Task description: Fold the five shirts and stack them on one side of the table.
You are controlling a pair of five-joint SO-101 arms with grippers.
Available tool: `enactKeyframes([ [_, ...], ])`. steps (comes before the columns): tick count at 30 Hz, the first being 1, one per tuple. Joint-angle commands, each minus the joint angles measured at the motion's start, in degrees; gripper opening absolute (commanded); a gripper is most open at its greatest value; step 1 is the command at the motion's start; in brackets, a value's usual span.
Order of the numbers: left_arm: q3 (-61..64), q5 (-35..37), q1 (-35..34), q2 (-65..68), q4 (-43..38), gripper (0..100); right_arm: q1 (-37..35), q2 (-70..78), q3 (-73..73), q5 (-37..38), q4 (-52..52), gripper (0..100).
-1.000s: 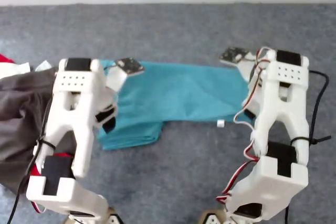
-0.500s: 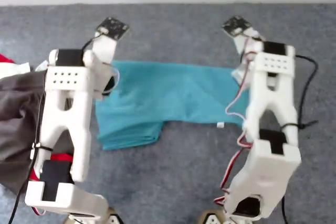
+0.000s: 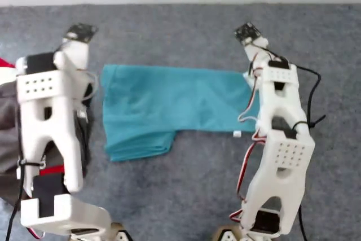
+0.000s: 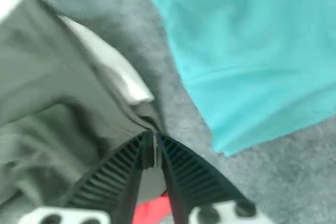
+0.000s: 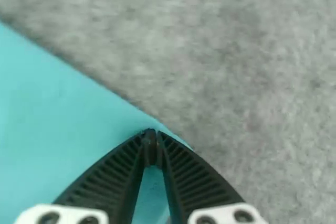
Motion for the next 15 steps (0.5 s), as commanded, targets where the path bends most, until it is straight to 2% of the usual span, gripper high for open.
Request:
enactKeyframes([
  [1,-7.6,0.6,-2.0,-3.0,1.8,2,2.2,0.1,-6.4,-0.4,1.5,0.9],
  [7,-15.1,0.8,-3.0,-3.7,4.0,2,-0.7,-3.9,-17.1,-0.5,13.8,0.9],
  [11,-15.3,0.8,-5.5,-7.0,4.0,2,-6.1,-7.7,-22.4,-0.4,25.5,0.9],
  [15,-15.1,0.8,-11.1,-8.8,4.0,2,-12.5,-10.2,-23.6,-0.3,35.3,0.9],
])
